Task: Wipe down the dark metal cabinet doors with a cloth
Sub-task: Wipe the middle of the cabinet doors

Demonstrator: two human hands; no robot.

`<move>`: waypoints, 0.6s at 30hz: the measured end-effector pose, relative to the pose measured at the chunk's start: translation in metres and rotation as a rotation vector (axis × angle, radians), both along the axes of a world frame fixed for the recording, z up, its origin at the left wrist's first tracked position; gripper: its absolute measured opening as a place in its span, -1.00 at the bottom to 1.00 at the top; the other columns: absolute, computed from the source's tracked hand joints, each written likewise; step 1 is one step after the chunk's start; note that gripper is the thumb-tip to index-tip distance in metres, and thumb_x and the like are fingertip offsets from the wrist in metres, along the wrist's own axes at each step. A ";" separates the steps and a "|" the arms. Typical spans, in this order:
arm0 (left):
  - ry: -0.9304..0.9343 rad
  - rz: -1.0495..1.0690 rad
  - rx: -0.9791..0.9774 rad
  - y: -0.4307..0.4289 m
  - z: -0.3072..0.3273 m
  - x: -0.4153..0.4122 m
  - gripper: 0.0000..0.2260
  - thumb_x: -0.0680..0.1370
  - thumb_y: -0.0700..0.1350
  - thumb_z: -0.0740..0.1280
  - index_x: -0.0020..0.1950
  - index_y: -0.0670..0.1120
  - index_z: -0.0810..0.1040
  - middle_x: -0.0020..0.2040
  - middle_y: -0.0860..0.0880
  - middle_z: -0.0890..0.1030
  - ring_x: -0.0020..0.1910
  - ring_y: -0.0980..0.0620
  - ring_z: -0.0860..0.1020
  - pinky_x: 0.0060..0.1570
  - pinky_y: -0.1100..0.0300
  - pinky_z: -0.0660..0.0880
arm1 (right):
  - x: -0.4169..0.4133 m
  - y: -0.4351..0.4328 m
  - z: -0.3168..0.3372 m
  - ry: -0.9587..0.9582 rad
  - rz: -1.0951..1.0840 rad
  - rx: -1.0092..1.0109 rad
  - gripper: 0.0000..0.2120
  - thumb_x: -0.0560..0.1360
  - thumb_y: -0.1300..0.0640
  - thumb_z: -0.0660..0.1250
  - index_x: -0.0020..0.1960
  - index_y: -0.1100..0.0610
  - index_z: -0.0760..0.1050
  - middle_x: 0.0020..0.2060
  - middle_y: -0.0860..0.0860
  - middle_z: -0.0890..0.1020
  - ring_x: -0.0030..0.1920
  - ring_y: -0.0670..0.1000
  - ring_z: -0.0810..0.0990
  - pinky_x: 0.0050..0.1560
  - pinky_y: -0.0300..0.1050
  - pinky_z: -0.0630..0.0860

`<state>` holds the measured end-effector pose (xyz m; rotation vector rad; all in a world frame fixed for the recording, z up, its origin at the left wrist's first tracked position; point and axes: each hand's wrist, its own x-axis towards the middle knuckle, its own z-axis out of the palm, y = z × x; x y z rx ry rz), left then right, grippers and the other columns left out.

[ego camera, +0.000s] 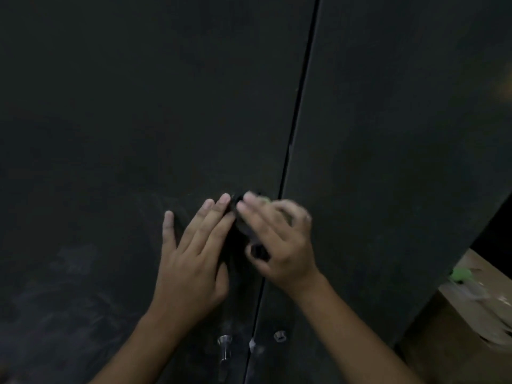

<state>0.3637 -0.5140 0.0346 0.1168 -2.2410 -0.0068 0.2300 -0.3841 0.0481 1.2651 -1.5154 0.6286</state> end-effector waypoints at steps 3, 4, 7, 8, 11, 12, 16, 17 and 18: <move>0.049 -0.116 0.107 -0.013 -0.001 0.013 -0.41 0.29 -0.26 0.29 0.34 -0.07 0.45 0.58 -0.01 0.23 0.57 0.02 0.17 0.54 -0.15 0.01 | 0.001 0.008 -0.019 0.081 -0.016 0.127 -0.62 0.51 0.11 0.34 0.32 0.00 0.58 0.36 -0.13 0.53 0.07 0.10 0.58 0.05 0.08 0.50; 0.068 -0.131 0.137 -0.019 0.000 0.020 -0.43 0.31 -0.25 0.26 0.33 -0.06 0.46 0.57 -0.02 0.25 0.57 0.00 0.18 0.54 -0.14 0.02 | -0.001 0.012 -0.020 0.100 -0.027 0.146 -0.61 0.50 0.15 0.35 0.31 0.00 0.59 0.36 -0.13 0.53 0.06 0.10 0.60 0.03 0.07 0.50; 0.130 -0.125 0.191 -0.034 0.008 0.039 -0.48 0.34 -0.21 0.19 0.31 -0.07 0.47 0.55 -0.02 0.29 0.56 -0.01 0.20 0.54 -0.15 0.01 | -0.003 0.016 -0.004 0.048 -0.059 0.033 -0.56 0.46 0.26 0.35 0.33 0.08 0.56 0.37 -0.02 0.53 0.14 0.08 0.60 0.16 0.04 0.46; 0.151 -0.118 0.207 -0.039 0.011 0.044 -0.48 0.35 -0.22 0.20 0.31 -0.08 0.47 0.54 -0.03 0.30 0.56 -0.01 0.20 0.54 -0.15 0.00 | -0.001 0.013 0.006 -0.021 -0.069 -0.074 -0.53 0.44 0.30 0.35 0.34 0.13 0.53 0.37 0.03 0.52 0.19 0.03 0.56 0.23 -0.02 0.40; 0.201 -0.081 0.248 -0.049 0.015 0.056 -0.44 0.33 -0.28 0.27 0.34 -0.09 0.45 0.53 -0.05 0.30 0.56 0.01 0.19 0.53 -0.18 -0.01 | 0.013 -0.012 0.032 -0.193 -0.130 -0.380 -0.51 0.39 0.37 0.34 0.33 0.26 0.50 0.35 0.10 0.51 0.24 0.00 0.47 0.30 -0.11 0.30; 0.213 -0.063 0.256 -0.052 0.015 0.060 -0.43 0.33 -0.28 0.28 0.36 -0.08 0.44 0.54 -0.05 0.30 0.56 0.01 0.18 0.53 -0.20 0.00 | 0.021 -0.024 0.035 -0.206 -0.131 -0.416 -0.51 0.39 0.37 0.34 0.33 0.28 0.50 0.35 0.11 0.51 0.23 0.04 0.47 0.30 -0.09 0.32; 0.235 0.016 0.282 -0.068 0.012 0.072 -0.35 0.33 -0.25 0.29 0.45 -0.11 0.35 0.56 -0.11 0.22 0.52 -0.16 0.23 0.47 -0.28 0.07 | 0.052 -0.072 0.014 -0.052 -0.030 -0.188 -0.58 0.51 0.21 0.24 0.36 0.19 0.51 0.37 0.09 0.52 0.18 0.14 0.59 0.24 0.04 0.43; 0.226 0.029 0.281 -0.072 0.011 0.074 -0.34 0.33 -0.24 0.30 0.46 -0.14 0.34 0.57 -0.16 0.19 0.49 -0.23 0.25 0.45 -0.29 0.09 | 0.059 -0.081 0.001 -0.007 -0.010 -0.105 -0.58 0.52 0.19 0.25 0.37 0.14 0.52 0.37 0.05 0.52 0.17 0.13 0.60 0.20 0.06 0.46; 0.211 0.037 0.278 -0.076 0.009 0.075 -0.33 0.33 -0.24 0.30 0.47 -0.17 0.32 0.57 -0.20 0.17 0.46 -0.27 0.27 0.43 -0.29 0.11 | 0.066 -0.088 -0.013 0.030 0.005 -0.028 -0.59 0.53 0.19 0.27 0.37 0.09 0.53 0.38 0.00 0.52 0.15 0.11 0.60 0.15 0.07 0.49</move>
